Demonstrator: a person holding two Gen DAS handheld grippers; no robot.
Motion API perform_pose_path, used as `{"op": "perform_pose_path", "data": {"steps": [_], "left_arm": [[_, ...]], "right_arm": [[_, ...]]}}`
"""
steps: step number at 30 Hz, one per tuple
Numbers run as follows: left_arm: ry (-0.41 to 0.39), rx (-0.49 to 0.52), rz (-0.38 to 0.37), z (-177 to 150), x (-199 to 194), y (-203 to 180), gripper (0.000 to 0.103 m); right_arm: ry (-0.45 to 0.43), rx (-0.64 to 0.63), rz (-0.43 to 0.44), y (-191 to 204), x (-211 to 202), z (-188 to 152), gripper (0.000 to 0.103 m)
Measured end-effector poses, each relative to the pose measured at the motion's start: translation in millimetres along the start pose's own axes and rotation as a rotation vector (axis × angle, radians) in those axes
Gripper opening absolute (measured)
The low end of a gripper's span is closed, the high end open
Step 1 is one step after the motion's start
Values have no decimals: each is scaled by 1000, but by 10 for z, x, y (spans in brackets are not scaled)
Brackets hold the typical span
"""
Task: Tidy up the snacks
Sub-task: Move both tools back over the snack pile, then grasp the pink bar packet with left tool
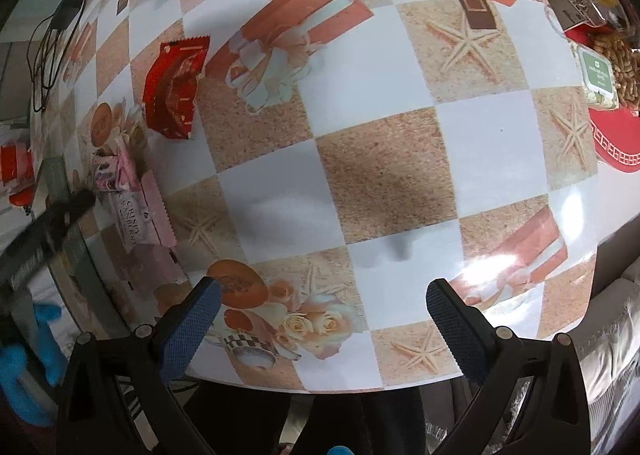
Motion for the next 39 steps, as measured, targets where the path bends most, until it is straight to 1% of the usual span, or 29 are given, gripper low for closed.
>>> {"op": "perform_pose_path", "data": {"steps": [2,4,5,8,9,11,13,14,15,16,18,21,24,25,26,27,28,29,30,31,32,33,35,36,38,39], "left_arm": [[5,-10,2,-56,21,35,82],[4,20,0,-91,36,-2,82],[5,61,1,-122,59,-62,82],[12,212,44,-208,126,-285,82],[13,229,47,-222,130,-361,82],[22,210,25,-205,136,-423,82],[28,158,-34,-202,108,-425,82],[25,156,-43,-217,98,-387,82],[19,175,-40,-247,80,-383,82],[10,210,-29,-289,64,-402,82],[-4,286,-18,-521,56,-457,82],[7,383,-6,-782,115,-632,82],[33,432,-21,-982,220,-794,82],[40,436,-20,-1014,254,-847,81],[51,428,-23,-1033,292,-888,79],[60,410,-29,-1097,325,-938,67],[74,380,-36,-1069,374,-944,57],[63,321,-59,-1045,357,-915,53],[64,281,-72,-957,405,-770,44],[63,247,-77,-952,405,-720,31],[62,209,-75,-935,404,-641,28],[64,168,-72,-918,411,-549,27],[69,88,-68,-881,422,-373,27],[78,47,-83,-867,431,-294,27],[96,-5,-117,-849,439,-214,28],[101,-13,-121,-856,446,-193,32]], "right_arm": [[1,-5,-1,69,49,-44,103],[3,-13,-7,112,72,-52,103],[4,-16,-9,152,94,-65,103],[4,-20,-14,251,139,-125,103],[6,-19,-16,248,142,-137,103],[10,-15,-18,249,156,-167,103],[14,-11,-20,271,181,-208,103],[14,-9,-18,270,179,-221,103],[14,-9,-17,274,187,-234,103],[14,-8,-17,250,178,-246,103],[15,-6,-16,238,176,-259,103],[15,-4,-15,247,178,-289,103],[16,-11,-19,249,177,-290,103],[17,-12,-21,310,246,-316,103],[20,-13,-22,342,283,-300,103],[22,-16,-24,338,286,-293,103],[24,-18,-26,326,292,-284,103],[25,-20,-29,334,296,-285,103],[26,-22,-31,341,296,-290,103],[25,-22,-32,347,297,-291,103],[23,-22,-33,356,302,-288,103],[21,-21,-34,361,300,-283,103],[20,-20,-35,368,305,-275,103],[18,-18,-36,378,303,-259,103],[10,-12,-34,401,293,-215,103],[6,-7,-31,419,288,-181,103]]}}
Point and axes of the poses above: each gripper's, at about its wrist camera, not at the fingertips, and x roughly the way its jaws point, y to its left, z to its top, the point moved 6 cm from there along x, roughly the way its jaws point, and after that the axes turned 4 degrees about y, right-handed, at the moved point
